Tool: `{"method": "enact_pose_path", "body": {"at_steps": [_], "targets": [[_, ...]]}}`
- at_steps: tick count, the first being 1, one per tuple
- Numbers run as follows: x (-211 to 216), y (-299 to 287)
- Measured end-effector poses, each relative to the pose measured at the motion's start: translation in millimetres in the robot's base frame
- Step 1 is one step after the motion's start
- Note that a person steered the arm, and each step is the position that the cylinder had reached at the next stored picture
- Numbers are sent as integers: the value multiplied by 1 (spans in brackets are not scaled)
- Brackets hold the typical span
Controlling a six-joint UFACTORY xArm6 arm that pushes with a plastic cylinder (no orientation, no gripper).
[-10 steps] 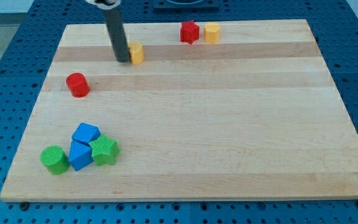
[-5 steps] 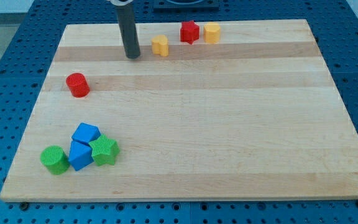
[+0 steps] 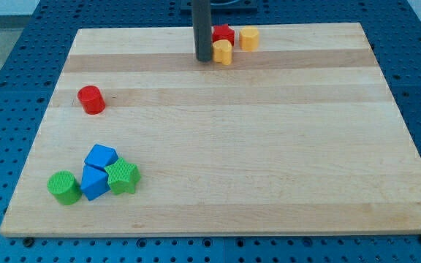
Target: Place the heart diagonal to the bottom left of the hexagon
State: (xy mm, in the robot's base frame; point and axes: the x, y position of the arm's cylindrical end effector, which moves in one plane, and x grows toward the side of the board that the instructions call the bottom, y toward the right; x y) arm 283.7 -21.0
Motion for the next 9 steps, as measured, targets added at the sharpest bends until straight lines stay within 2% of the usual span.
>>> {"method": "enact_pose_path", "body": {"at_steps": [3, 5, 7, 9], "targets": [[6, 24], [70, 16], [128, -53], [167, -159]]}}
